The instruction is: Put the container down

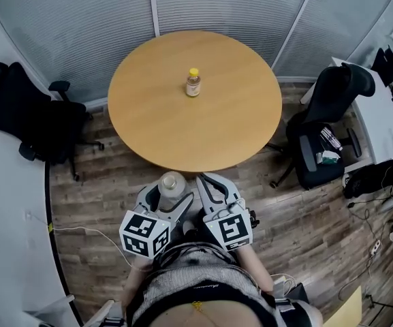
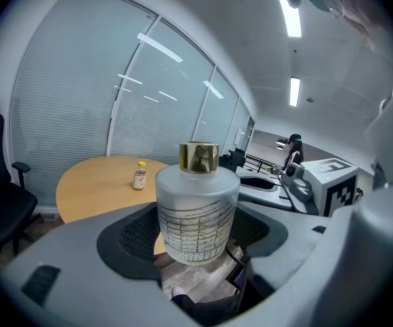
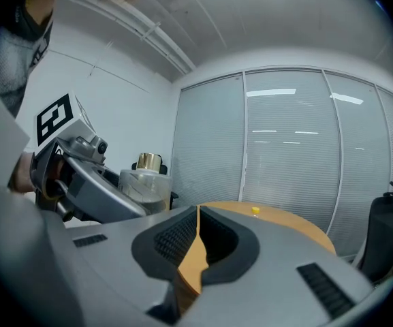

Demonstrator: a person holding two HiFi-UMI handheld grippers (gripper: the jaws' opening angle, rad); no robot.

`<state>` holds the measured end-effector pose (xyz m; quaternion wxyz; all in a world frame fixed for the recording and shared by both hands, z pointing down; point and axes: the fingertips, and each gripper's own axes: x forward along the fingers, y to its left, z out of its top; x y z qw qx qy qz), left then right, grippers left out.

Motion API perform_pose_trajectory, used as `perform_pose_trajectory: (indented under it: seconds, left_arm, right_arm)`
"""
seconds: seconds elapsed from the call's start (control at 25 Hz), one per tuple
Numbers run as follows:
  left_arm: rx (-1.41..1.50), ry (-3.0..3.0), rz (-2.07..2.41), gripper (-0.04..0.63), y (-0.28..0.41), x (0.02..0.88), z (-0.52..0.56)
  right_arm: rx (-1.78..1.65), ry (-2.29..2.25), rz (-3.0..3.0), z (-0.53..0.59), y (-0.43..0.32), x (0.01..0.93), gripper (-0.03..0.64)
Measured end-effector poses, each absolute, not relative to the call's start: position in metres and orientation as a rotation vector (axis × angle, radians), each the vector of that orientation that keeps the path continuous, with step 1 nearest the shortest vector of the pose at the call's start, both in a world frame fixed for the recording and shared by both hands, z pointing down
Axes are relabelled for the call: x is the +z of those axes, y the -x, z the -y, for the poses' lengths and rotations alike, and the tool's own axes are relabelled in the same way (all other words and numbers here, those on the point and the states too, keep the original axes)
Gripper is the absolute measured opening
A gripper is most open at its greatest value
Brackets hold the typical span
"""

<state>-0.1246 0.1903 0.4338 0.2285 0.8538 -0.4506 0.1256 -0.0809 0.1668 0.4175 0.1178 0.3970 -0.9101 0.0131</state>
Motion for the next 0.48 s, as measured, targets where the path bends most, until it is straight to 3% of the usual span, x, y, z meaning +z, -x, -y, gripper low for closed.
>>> perform_pose_trajectory:
  seconds: [0.48]
  left_arm:
    - [0.347,-2.352,1.245,0.327,0.101,0.43,-0.124]
  right_arm:
    - [0.036,-1.16,2.67,-0.099,0.058,0.412,0.025]
